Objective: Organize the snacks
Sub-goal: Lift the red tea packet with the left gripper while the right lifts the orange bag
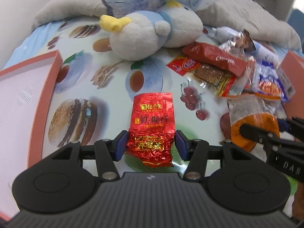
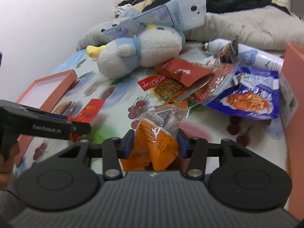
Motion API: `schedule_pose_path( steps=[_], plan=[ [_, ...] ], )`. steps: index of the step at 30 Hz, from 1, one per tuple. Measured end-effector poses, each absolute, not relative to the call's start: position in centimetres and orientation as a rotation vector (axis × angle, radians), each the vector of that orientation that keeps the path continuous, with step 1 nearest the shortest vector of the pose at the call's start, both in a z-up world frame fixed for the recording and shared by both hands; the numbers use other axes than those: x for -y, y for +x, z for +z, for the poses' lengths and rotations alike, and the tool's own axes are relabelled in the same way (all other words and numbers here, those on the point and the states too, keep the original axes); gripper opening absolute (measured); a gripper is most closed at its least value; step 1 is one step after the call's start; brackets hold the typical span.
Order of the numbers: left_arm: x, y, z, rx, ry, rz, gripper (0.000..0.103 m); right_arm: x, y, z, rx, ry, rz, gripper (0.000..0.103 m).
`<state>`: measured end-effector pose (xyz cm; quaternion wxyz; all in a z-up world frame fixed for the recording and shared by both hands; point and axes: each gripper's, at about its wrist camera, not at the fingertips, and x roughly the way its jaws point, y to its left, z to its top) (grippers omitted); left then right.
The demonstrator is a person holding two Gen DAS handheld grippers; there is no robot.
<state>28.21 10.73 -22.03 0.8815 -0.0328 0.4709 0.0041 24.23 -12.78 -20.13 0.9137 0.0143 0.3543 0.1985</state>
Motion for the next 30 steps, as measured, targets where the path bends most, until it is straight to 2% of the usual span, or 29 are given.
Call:
schedule_pose_path(
  steps=[17,30],
  plan=[
    [-7.5,24.4,-17.6,-0.948,-0.194,0.071,0.06,15.7,19.6,-16.1,-0.638,-0.024,0.364,0.049],
    [-4.7,23.1,-10.6,-0.831,-0.207,0.036,0.06,17.8,17.7,-10.7,-0.529,-0.01,0.341,0.049]
  ],
)
